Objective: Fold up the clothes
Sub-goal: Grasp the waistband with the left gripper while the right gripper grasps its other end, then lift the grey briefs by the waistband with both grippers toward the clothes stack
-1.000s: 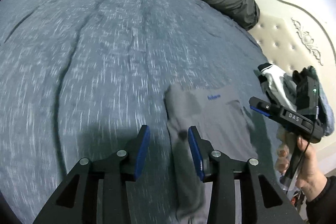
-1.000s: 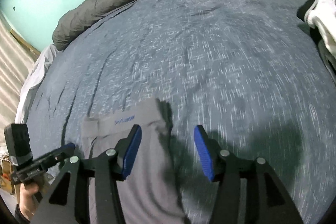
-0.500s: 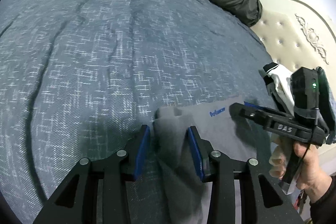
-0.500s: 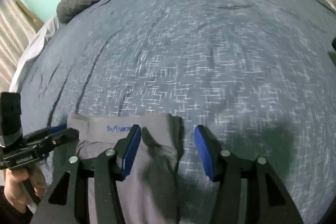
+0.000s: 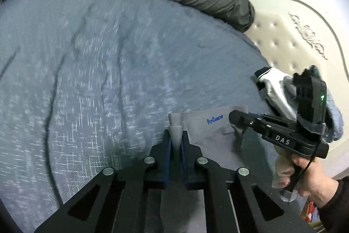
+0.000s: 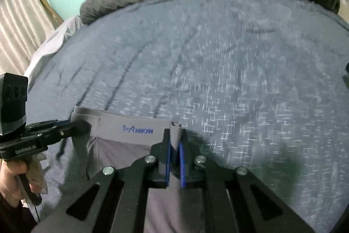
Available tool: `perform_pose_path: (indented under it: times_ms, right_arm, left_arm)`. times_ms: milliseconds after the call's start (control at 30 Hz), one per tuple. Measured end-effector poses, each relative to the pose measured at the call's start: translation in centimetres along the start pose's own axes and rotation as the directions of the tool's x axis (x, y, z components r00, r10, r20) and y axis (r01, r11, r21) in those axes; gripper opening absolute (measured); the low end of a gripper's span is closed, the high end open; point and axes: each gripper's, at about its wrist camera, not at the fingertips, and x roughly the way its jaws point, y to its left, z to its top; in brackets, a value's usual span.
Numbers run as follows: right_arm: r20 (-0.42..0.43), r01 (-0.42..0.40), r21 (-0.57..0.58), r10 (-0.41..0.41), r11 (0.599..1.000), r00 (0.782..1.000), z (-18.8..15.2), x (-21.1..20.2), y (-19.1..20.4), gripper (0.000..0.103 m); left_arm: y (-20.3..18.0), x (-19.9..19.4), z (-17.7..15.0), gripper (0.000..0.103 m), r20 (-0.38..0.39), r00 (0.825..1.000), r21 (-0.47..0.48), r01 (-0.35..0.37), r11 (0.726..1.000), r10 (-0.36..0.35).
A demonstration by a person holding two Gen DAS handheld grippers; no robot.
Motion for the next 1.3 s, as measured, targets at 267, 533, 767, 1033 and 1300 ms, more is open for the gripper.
perform_pose_path:
  times_ms: [267, 533, 767, 1033, 1300]
  right_arm:
    - [0.157, -0.016, -0.023, 0.02, 1.0, 0.987, 1.5, -9.0, 1.2, 0.006]
    - [0.293, -0.002, -0.051, 0.016, 0.999, 0.956, 2.7, -18.2, 2.5, 0.005]
    - [0.404, 0.029, -0.07, 0.002, 0.997, 0.915, 3.5, -27.0, 3.1, 0.005]
    - [0.488, 0.076, -0.087, -0.024, 0.993, 0.872, 2.8, -36.1, 3.1, 0.005]
    - [0.535, 0.134, -0.077, -0.073, 0.988, 0.842, 0.0, -43.2, 0.9, 0.005]
  left_arm:
    - [-6.1, -6.9, 1.6, 0.008, 0.083, 0.997, 0.092, 0.004, 0.996, -0.011]
    - [-13.2, -13.7, 3.0, 0.008, 0.166, 0.986, 0.196, -0.012, 0.981, -0.021]
    - [-20.2, -19.4, 4.4, 0.008, 0.242, 0.969, 0.289, -0.018, 0.957, -0.055]
    - [-27.8, -23.9, 4.5, 0.008, 0.268, 0.956, 0.37, 0.014, 0.929, -0.121]
    - [-35.2, -25.3, 2.9, 0.008, 0.245, 0.95, 0.444, 0.067, 0.893, -0.193]
